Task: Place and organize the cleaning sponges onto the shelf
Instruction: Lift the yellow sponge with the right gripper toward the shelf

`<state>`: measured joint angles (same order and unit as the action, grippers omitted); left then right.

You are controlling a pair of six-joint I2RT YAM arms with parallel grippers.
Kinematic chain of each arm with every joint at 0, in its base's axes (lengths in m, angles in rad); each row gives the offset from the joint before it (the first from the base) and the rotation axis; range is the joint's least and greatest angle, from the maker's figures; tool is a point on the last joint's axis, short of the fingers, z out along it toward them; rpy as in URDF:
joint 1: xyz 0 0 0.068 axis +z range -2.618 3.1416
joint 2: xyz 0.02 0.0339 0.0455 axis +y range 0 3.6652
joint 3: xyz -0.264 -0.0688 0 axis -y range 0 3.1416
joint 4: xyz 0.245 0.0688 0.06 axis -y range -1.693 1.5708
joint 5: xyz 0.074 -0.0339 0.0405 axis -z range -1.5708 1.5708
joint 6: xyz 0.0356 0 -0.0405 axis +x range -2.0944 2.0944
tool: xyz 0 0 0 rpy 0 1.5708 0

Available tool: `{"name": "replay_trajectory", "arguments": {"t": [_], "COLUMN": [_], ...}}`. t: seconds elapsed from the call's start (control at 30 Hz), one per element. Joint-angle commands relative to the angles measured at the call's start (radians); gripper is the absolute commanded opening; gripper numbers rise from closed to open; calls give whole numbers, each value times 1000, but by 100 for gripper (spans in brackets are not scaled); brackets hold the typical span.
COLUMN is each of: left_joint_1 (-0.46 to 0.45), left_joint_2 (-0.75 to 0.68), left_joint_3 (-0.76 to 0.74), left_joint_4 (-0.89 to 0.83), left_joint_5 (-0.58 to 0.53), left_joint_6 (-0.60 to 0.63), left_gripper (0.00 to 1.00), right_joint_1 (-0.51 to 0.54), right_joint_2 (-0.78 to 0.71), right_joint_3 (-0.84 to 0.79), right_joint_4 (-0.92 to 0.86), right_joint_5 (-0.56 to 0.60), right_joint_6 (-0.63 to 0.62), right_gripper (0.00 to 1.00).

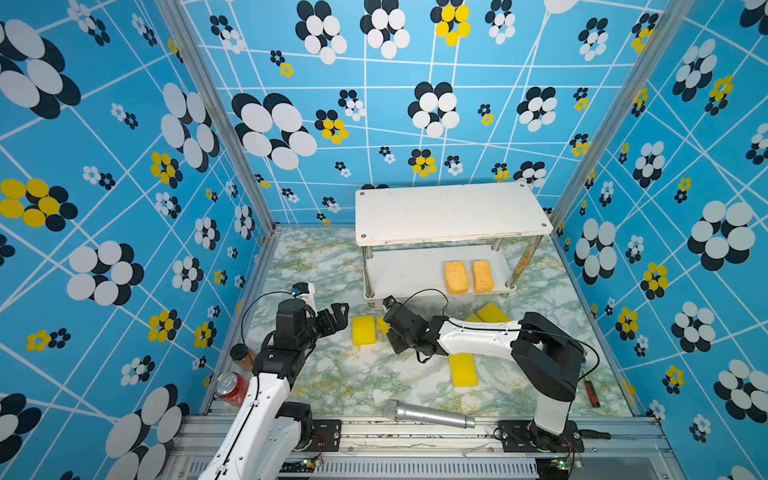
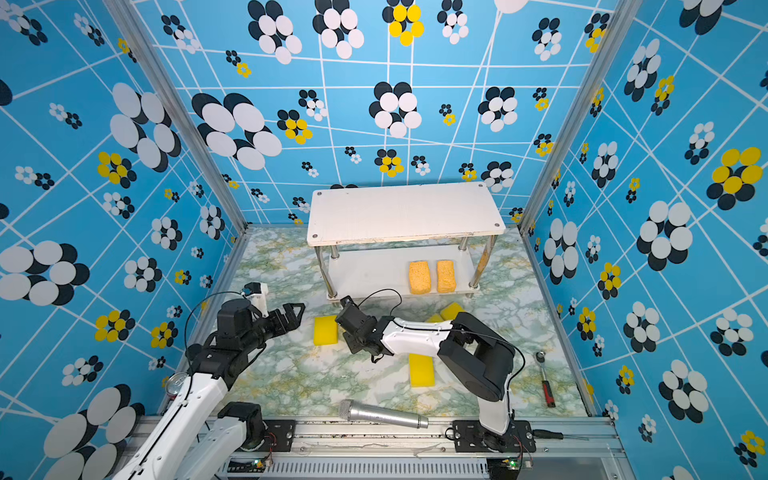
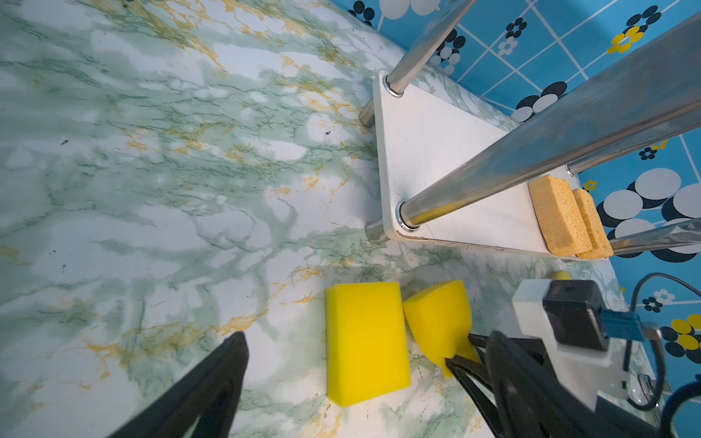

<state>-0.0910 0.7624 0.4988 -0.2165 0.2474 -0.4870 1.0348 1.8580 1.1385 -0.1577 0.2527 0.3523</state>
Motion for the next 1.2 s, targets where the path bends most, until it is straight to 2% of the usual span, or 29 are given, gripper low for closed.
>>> {"name": "replay_trajectory", "arguments": {"t": [0.0,0.2,0.5,0.9,1.17], "left_joint_1": [11,11,11,11,13], "left_joint_2": [-8,-7,-11,-12,-14], "left_joint_3": [1,-1,1,6,12], "left_joint_4": [7,8,7,0,-8], "left_joint_5": [7,9,13,14,13], "left_joint_6": [3,2,4,4,9], "left_gripper": [99,99,99,99,99], "right_joint_1": [1,-15,-76,-162,-215], "right_joint_2": [-61,-146,-272,-314,-275], "right_joint_3": [-8,-26,-110,-109,-91], "right_joint_4": [-53,-76,-15,13,61], "right_joint_5": [5,16,65,169,198], "right_joint_6": [-18,-17,31,51,47], "right_gripper": [29,28,27,27,27]}}
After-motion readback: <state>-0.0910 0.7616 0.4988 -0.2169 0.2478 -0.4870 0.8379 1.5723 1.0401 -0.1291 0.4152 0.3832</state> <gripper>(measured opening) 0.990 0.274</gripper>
